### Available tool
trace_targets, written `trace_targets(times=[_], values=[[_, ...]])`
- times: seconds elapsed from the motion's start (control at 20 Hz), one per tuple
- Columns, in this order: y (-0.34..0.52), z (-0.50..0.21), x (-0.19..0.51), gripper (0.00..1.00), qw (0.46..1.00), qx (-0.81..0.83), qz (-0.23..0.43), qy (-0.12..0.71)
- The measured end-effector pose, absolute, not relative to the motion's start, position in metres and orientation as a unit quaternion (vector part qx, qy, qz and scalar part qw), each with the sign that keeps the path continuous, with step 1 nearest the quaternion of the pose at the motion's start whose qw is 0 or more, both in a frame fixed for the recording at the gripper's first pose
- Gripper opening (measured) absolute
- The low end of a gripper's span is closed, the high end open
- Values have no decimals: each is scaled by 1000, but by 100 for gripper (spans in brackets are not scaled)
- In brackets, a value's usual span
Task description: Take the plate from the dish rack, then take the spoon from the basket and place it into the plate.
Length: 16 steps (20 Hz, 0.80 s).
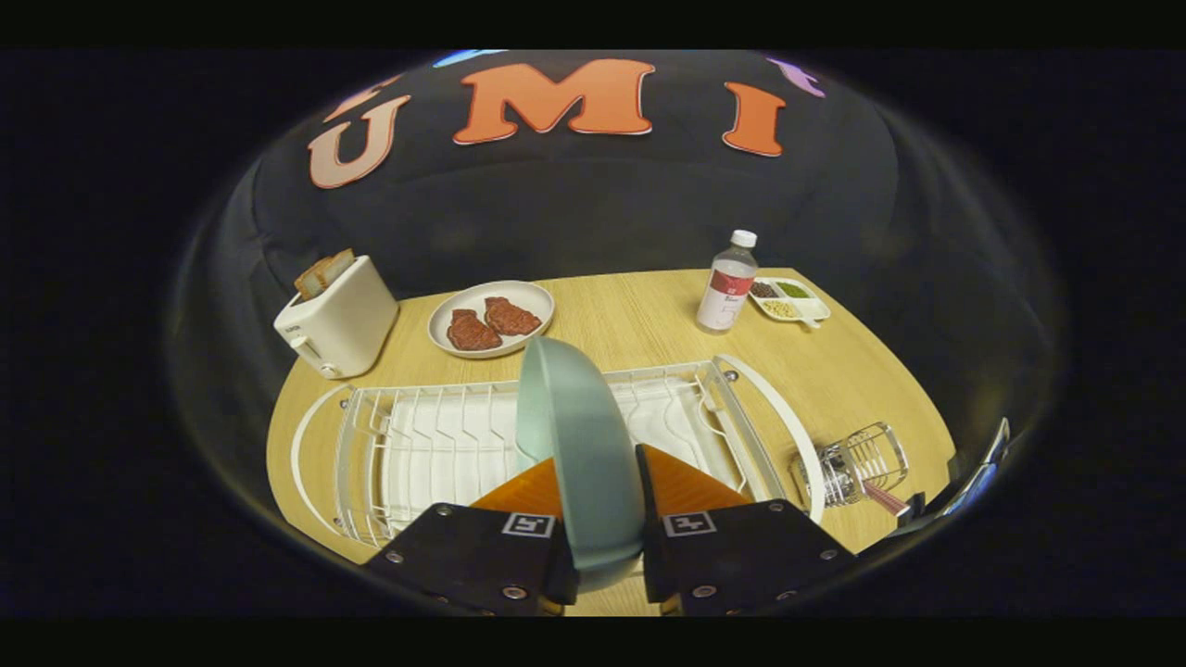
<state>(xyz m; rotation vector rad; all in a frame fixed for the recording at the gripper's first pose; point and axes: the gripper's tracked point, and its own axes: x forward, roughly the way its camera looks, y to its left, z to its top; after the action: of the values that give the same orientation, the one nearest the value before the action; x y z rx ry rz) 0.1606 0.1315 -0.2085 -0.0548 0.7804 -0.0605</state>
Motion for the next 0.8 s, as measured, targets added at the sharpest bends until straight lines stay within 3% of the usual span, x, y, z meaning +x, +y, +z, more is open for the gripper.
trace_targets(times=[0.8], values=[[110,-152,140,27,942,-30,-42,331]])
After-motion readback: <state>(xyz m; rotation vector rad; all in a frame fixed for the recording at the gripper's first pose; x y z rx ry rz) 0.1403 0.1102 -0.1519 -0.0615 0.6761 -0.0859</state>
